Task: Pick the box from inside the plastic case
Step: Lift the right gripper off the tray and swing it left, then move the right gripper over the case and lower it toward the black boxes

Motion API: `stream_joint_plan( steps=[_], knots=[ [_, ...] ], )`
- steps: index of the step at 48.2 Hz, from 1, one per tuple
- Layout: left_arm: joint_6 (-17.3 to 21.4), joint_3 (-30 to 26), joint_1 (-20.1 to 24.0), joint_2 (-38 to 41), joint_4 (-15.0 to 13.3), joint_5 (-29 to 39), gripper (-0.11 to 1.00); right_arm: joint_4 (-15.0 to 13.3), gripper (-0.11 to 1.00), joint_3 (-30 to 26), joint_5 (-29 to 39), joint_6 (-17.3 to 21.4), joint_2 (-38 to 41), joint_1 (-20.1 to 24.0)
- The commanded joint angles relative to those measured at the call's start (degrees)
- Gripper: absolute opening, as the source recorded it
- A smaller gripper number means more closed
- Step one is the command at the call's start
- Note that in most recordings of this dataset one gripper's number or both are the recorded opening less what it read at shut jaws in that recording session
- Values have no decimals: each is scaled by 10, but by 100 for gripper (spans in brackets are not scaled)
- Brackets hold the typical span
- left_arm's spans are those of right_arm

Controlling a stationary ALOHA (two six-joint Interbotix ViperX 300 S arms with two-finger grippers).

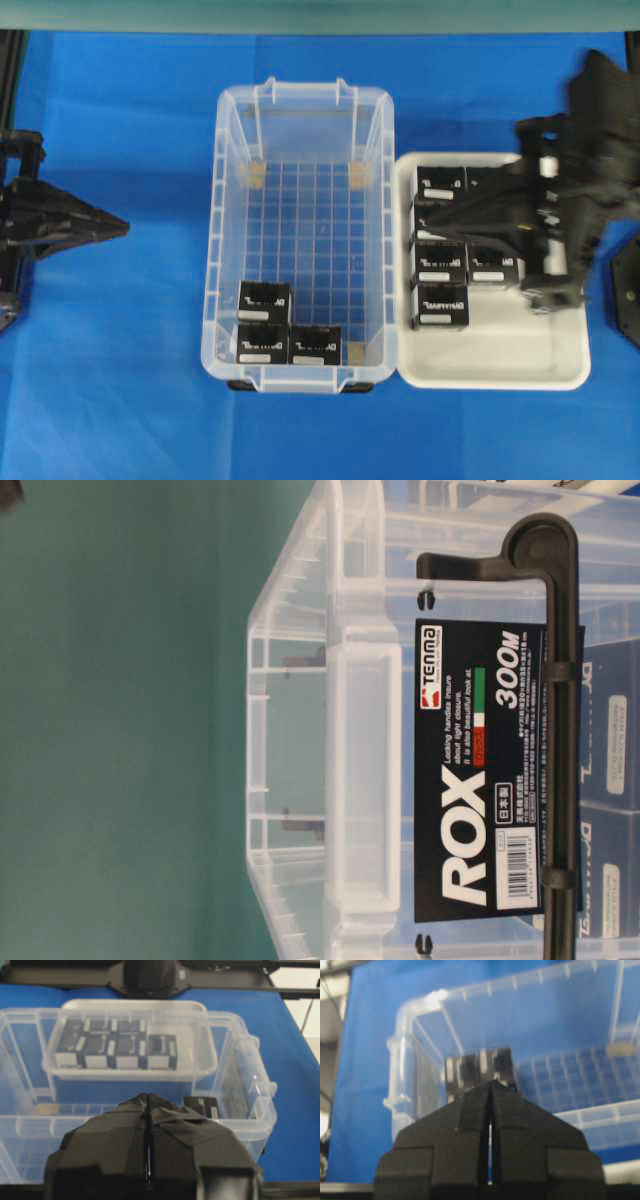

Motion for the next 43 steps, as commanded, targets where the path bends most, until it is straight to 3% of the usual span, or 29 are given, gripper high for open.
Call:
stream_joint_plan(
  steps=[1, 20, 26, 33, 43],
  knots=[
    [1, -18, -1, 3, 1, -2, -6, 4, 0, -54, 61, 6, 49, -1],
    [-4, -25, -1, -16, 2, 35, -6, -2, 0, -306, 315, 2, 289, -4],
    [-4, -29, -1, -27, 1, 57, -6, -2, 0, -382, 397, -16, 358, -4],
    [-6, -33, -1, -40, 2, 70, -6, -1, 0, -437, 439, -54, 418, -4],
    [-25, -33, -5, -42, 1, 90, -6, -1, 0, -476, 448, -105, 480, -4]
  ],
)
